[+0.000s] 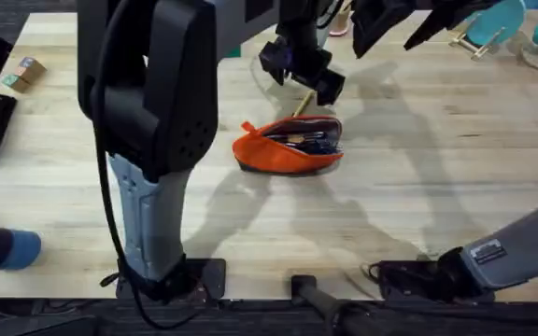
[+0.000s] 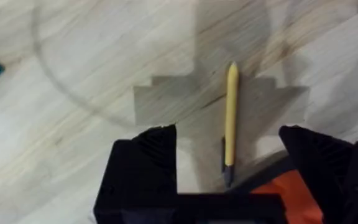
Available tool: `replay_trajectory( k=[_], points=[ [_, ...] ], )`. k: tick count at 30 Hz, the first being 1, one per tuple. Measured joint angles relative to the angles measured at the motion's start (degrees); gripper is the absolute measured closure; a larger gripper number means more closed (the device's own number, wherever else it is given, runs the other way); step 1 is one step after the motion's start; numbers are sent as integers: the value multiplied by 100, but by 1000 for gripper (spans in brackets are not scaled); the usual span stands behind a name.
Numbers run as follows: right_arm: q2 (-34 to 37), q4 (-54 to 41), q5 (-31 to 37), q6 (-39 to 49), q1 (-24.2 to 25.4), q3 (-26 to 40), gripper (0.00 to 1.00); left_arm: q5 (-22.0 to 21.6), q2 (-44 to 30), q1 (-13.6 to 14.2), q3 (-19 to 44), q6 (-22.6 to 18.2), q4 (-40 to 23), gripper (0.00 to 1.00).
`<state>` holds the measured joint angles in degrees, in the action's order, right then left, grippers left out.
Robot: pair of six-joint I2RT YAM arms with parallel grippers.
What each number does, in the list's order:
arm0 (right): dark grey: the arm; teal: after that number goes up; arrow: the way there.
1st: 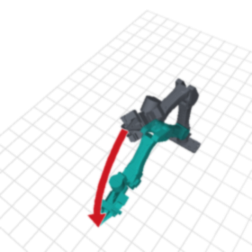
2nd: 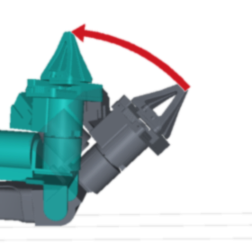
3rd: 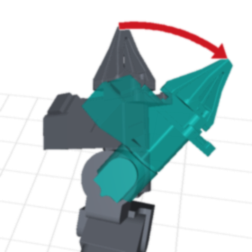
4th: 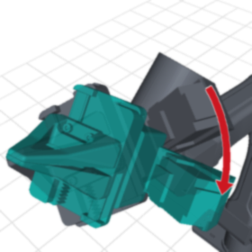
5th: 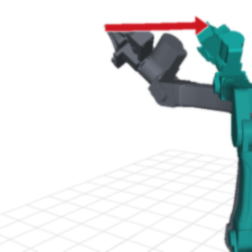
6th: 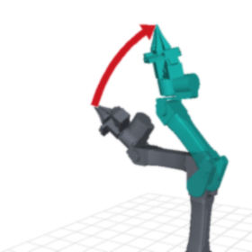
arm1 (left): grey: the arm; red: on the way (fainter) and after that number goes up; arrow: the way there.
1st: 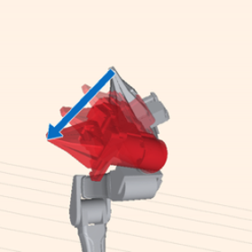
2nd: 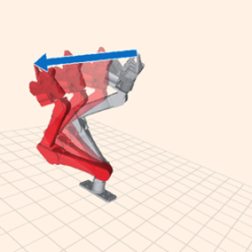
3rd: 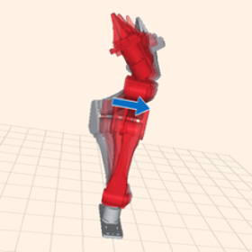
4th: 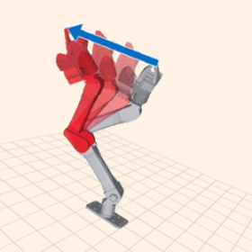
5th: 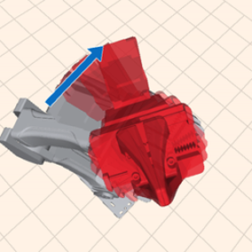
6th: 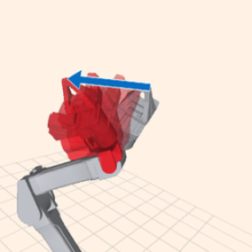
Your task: Unzip the bag, pick up the pens from the table one at a time and place them inside, then zip the bag closed.
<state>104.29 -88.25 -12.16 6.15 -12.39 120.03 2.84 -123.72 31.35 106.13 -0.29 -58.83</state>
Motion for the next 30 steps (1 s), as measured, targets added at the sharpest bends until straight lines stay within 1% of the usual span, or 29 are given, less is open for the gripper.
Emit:
replay_trajectory(
  k=[4, 7, 12, 13, 18, 21, 23, 25, 27, 28, 30],
  points=[
    [0, -2, 0, 0, 91, 0, 5, 210, -9, 2, 0, -284, 133, 8],
    [0, -2, 0, 0, 162, 0, 5, 298, -53, 2, 2, -409, 137, 6],
    [0, -2, 17, 0, 195, 0, 5, 367, -423, 2, 24, -496, 140, 6],
    [0, -2, 17, 0, 195, 0, 5, 309, -524, 2, 26, -539, 147, 6],
    [0, -5, 17, 0, 195, 0, 5, 344, -567, 2, 107, -558, 164, 8],
    [0, -7, 17, 0, 195, 2, 5, 340, -566, 0, 107, -558, 166, 29],
    [0, -7, 20, 0, 195, 2, 5, 327, -565, 0, 109, -568, 164, 60],
    [0, -7, 17, 0, 195, 2, 5, 299, -567, -7, 108, -575, 164, 115],
    [0, -7, 17, 0, 195, 2, 5, 296, -567, -15, 107, -578, 162, 243],
    [0, -7, 17, 0, 195, 2, 5, 293, -571, -15, 107, -570, 159, 320],
    [0, -7, 17, 0, 195, 2, 5, 305, -577, -15, 107, -587, 159, 563]
  ],
)
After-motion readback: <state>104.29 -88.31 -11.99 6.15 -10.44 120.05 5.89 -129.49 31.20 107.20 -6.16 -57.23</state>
